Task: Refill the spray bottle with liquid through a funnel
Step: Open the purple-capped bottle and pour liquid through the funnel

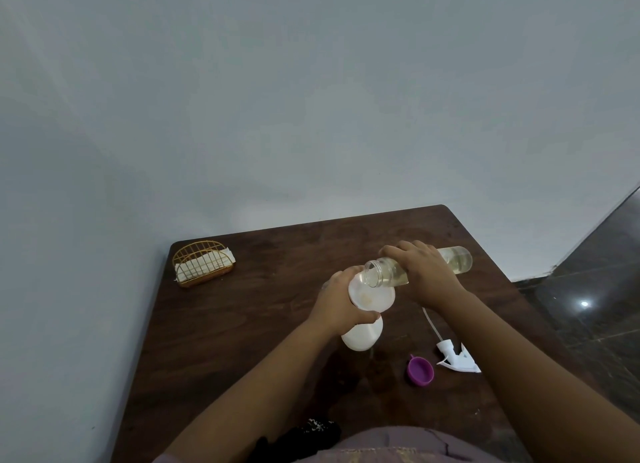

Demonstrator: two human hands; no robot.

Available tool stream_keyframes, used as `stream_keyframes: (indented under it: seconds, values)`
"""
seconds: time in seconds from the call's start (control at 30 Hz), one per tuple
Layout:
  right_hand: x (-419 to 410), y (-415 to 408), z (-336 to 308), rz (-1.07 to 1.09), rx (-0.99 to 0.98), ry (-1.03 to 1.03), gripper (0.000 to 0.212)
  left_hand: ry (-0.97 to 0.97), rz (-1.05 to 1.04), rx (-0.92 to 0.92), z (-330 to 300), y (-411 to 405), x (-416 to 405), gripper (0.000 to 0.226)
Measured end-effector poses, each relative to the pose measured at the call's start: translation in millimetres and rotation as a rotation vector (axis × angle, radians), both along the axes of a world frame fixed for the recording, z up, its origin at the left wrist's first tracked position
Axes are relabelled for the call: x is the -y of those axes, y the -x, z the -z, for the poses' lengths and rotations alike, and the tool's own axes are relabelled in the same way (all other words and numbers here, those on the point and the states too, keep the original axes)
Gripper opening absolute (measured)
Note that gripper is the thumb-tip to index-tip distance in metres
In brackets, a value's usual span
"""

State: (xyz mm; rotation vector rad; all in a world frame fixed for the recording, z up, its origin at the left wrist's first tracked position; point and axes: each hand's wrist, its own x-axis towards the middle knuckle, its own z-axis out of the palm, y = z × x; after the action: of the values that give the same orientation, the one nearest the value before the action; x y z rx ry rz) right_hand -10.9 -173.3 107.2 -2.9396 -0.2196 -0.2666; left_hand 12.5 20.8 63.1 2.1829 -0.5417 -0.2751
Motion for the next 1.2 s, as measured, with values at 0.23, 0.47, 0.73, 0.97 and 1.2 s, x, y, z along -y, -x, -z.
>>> stream_keyframes:
  seconds: [0.23, 0.47, 0.73, 0.97, 1.2]
  values:
    - [-0.4, 0.2, -1.2, 0.003, 0.01, -0.01, 0.04, -0.001, -0.005, -0.006, 0.9, -1.2, 0.3, 0.082]
    - [-0.9, 0.0, -0.8, 0.002, -0.004, 0.006, 0.04, 0.001, 0.001, -0.009, 0.9, -0.9, 0.0, 0.083]
    - [0.7, -0.4, 0.1, 0.007, -0.01, 0.027, 0.042, 0.0, -0.002, -0.016, 1.6, -0.6, 0.1, 0.084]
    - [1.9, -2.8, 1.3, 0.005, -0.007, 0.029, 0.041, 0.0, 0.002, -0.006, 0.5, -1.0, -0.3, 0.082]
    - [2.2, -3.2, 2.7, 0.004, -0.003, 0.028, 0.041, -0.006, -0.003, -0.006, 1.4, -1.2, -0.1, 0.082]
